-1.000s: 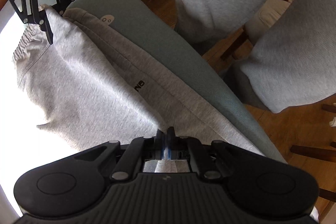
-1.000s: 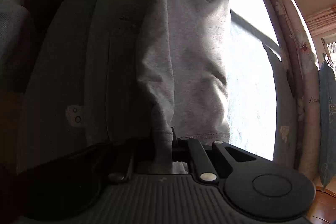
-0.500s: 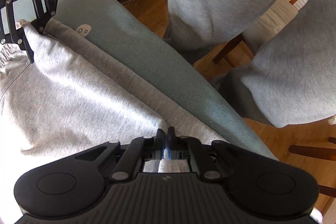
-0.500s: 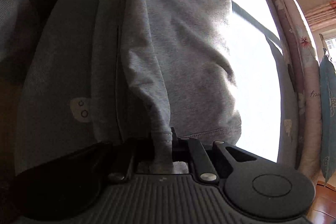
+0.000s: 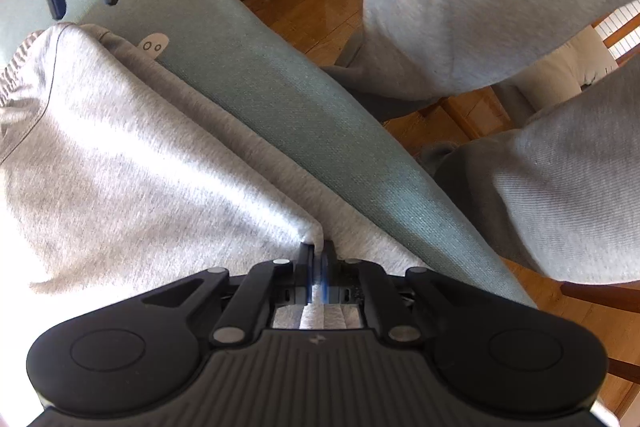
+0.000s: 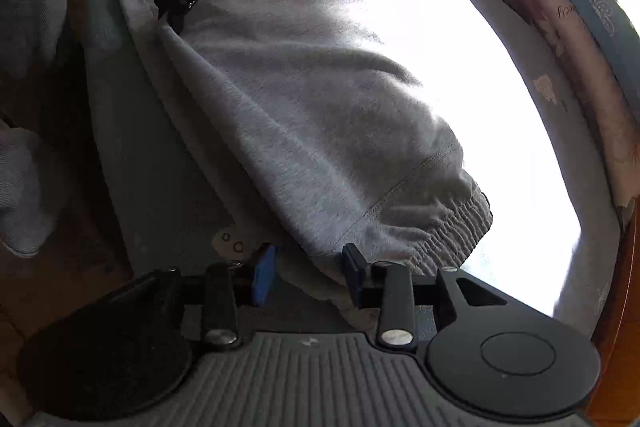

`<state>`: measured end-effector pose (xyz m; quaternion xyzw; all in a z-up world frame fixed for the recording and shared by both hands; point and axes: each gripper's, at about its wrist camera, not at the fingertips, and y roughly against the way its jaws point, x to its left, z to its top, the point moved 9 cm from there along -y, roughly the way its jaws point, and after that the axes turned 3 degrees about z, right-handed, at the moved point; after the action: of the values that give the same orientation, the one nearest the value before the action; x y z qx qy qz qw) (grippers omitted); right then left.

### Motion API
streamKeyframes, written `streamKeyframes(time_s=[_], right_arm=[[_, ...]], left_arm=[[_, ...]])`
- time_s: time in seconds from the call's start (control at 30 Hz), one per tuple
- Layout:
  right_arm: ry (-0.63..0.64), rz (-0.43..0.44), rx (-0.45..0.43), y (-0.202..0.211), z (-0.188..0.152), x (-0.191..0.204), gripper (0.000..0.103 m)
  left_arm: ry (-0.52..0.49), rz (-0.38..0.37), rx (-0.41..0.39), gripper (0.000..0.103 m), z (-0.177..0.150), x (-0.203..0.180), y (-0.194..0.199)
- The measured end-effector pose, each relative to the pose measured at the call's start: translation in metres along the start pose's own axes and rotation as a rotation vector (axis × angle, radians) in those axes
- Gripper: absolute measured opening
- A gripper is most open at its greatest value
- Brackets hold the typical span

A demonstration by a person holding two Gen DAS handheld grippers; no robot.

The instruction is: Fold clothes

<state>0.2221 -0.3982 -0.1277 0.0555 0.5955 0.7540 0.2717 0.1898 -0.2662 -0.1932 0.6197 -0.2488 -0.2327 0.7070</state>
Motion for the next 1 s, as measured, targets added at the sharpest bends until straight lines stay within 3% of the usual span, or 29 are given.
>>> streamKeyframes(time_s=[0.07, 0.17, 0.3, 0.5, 0.67, 0.73, 0.9, 1.0], right_arm=[[-0.216, 0.03, 0.022, 0.01, -0.003, -0.002, 0.042], [-0.652, 0.087, -0.034, 0.028, -0.015, -0.004, 0.042], [-1.195, 0.165, -0.174, 0.025, -0.016, -0.018, 0.048], [-1.741, 0.274, -0.352, -0.025, -0.042, -0.026, 0.048], [-2.023, 0.318, -0.488, -0.057, -0.06, -0.021, 0.044], [-2.046, 0.309, -0.522, -0.059, -0.059, -0.019, 0.005], [-1.934, 0.27, -0.524, -0.035, -0.041, -0.023, 0.005], [-1.909, 0.255, -0.48, -0.041, -0.041, -0.021, 0.005]], left_arm=[[-0.004, 0.016, -0.002, 0.003, -0.001, -0.002, 0.0], [0.027, 0.032, -0.005, 0.004, -0.001, -0.002, -0.001], [0.068, 0.047, -0.014, 0.004, -0.003, -0.004, -0.001], [0.073, 0.066, -0.012, 0.004, -0.002, -0.006, -0.005], [0.053, 0.08, -0.013, 0.001, -0.004, -0.01, -0.001], [0.022, 0.091, -0.024, 0.001, -0.006, -0.012, 0.005], [-0.008, 0.072, -0.041, 0.001, -0.007, -0.018, 0.027], [-0.024, 0.058, -0.023, 0.001, -0.005, -0.019, 0.021]])
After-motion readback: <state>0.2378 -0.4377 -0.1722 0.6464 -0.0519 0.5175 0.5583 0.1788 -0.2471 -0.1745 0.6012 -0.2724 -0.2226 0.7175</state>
